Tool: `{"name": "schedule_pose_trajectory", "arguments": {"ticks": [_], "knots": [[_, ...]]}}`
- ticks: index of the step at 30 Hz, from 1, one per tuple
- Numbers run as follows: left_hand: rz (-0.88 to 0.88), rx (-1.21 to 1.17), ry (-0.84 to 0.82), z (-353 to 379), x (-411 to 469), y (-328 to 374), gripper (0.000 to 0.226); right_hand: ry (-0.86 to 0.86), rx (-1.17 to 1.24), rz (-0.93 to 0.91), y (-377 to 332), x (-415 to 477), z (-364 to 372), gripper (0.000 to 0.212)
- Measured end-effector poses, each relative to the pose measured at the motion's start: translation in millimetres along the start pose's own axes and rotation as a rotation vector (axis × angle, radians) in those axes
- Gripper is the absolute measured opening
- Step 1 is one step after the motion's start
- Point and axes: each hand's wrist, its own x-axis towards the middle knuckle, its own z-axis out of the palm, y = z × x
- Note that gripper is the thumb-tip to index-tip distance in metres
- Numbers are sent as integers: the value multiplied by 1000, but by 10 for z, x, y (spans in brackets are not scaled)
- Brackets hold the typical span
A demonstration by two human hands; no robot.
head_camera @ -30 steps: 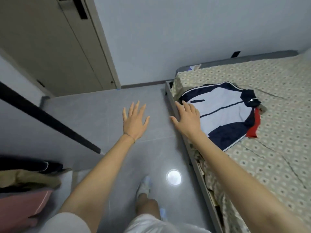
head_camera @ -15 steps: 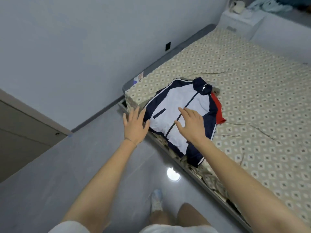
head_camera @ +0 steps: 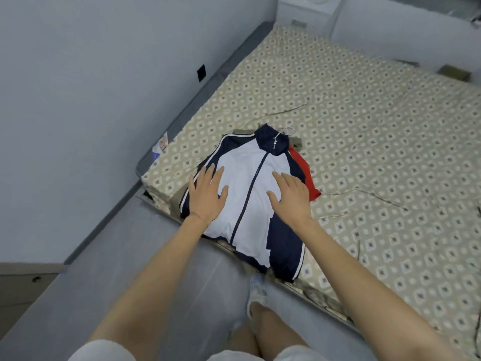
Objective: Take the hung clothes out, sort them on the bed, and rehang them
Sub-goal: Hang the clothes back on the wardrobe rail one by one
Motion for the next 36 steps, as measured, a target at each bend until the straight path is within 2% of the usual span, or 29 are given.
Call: {"name": "schedule_pose_trajectory", "arguments": {"ticks": [11,25,32,36], "knots": [[114,-18,-64,562,1379,73,53,-121,-10,165,382,1119,351,59],[193,-2,-281,2269,3412,-280,58,-133,35,473,1375,2606,1682,62],[221,-54,-243,3082,3868,-386,61,-103,63,516,1752,3049,2419,65],[239,-79,-137,3358,4105,-422,62,-58,65,544,1940,3167,2688,69]]}}
